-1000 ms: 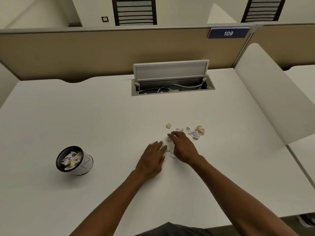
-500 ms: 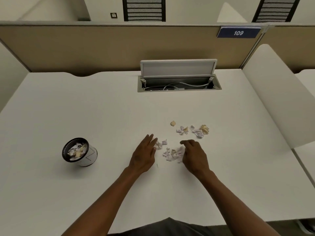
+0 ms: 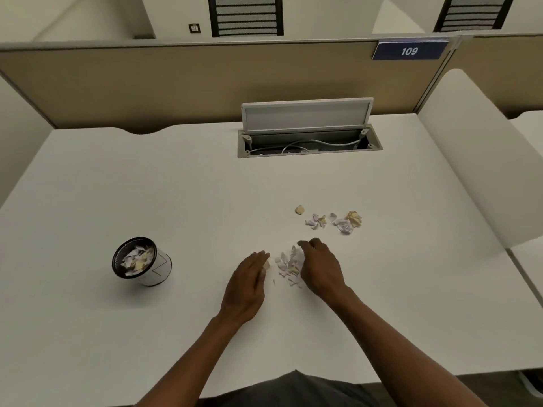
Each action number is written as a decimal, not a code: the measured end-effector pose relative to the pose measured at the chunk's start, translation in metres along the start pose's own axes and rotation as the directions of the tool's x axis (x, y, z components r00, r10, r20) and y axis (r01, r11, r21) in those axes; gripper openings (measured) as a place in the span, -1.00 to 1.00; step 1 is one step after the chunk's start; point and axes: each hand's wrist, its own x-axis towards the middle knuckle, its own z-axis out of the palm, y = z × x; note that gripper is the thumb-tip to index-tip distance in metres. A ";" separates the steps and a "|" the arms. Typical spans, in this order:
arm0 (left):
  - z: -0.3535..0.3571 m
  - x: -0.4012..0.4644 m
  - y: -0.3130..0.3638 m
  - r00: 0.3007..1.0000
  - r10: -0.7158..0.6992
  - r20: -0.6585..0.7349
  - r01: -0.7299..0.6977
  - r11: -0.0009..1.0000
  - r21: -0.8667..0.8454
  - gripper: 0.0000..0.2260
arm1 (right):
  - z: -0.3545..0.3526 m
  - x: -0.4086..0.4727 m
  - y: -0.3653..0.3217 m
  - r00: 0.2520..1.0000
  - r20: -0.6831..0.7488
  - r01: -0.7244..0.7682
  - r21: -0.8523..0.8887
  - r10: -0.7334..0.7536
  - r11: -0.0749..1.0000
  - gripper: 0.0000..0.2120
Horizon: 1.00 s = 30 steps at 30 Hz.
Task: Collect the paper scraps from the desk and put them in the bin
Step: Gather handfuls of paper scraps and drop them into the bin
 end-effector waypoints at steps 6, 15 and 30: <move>-0.015 -0.015 -0.014 0.992 -0.123 -0.042 0.125 0.990 0.069 -0.61 | 0.004 0.004 -0.003 0.975 0.130 0.199 -0.136 -0.182 0.971 -0.49; -0.015 -0.004 -0.008 0.989 -0.123 0.082 0.106 0.977 0.188 -0.30 | -0.016 -0.016 0.030 0.997 0.012 0.074 0.049 -0.074 0.996 -0.52; -0.006 0.024 0.012 0.946 -0.091 0.312 0.053 0.990 0.128 -0.25 | -0.011 -0.020 0.009 0.963 0.254 0.099 -0.011 -0.093 0.995 -0.17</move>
